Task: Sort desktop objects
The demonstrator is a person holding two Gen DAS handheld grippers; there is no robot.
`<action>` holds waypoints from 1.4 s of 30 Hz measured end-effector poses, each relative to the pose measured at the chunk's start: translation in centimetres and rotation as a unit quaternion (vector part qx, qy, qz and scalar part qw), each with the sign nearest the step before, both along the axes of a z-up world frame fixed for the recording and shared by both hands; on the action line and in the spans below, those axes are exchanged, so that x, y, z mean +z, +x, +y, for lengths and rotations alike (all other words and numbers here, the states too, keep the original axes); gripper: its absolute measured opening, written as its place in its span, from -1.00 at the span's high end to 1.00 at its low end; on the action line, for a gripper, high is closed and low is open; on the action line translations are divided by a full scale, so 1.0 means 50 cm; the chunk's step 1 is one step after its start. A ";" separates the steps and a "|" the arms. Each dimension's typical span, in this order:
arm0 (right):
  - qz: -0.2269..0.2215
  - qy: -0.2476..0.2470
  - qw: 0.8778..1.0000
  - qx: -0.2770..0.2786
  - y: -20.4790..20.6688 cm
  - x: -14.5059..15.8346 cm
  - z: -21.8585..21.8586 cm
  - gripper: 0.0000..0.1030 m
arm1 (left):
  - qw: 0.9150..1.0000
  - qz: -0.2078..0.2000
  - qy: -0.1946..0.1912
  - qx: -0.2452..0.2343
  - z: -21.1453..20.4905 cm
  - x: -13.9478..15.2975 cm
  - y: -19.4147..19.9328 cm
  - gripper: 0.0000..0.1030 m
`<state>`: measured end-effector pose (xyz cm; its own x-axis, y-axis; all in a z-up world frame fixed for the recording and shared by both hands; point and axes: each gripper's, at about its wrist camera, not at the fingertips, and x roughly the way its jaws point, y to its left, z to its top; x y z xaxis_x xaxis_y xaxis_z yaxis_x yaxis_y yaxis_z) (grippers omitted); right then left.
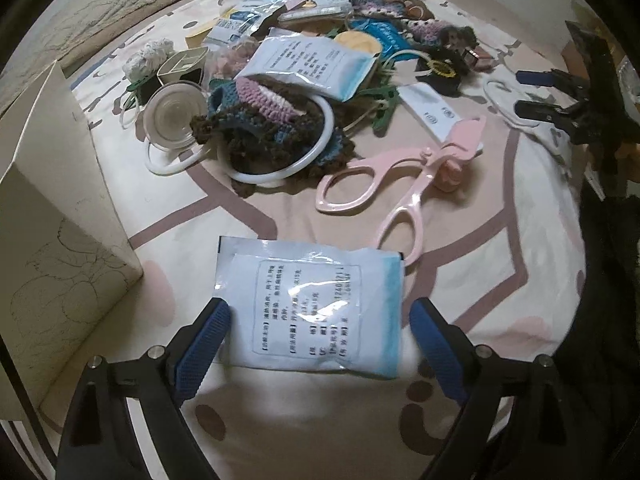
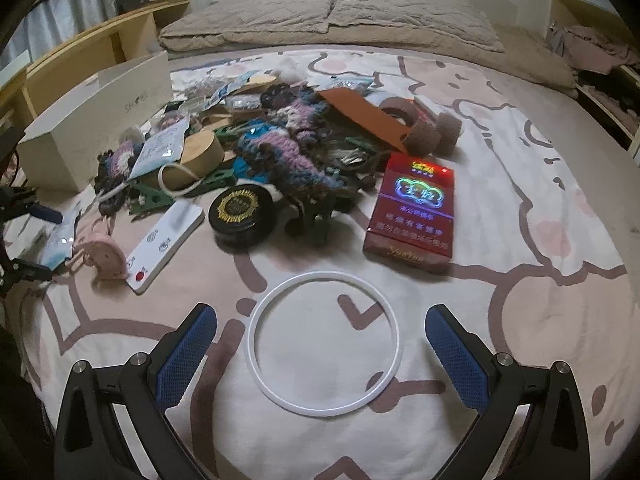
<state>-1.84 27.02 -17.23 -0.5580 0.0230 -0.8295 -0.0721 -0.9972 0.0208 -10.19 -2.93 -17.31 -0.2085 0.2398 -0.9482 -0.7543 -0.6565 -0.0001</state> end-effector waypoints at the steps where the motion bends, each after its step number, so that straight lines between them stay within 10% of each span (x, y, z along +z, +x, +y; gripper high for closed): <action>1: -0.006 0.008 1.000 0.003 -0.001 -0.003 -0.004 -1.00 | 1.000 0.009 -0.003 0.003 0.000 -0.001 -0.001 -0.79; 42: -0.034 0.009 0.999 -0.032 -0.005 -0.039 0.008 -1.00 | 0.987 -0.093 0.081 0.100 -0.033 -0.014 -0.050 -0.95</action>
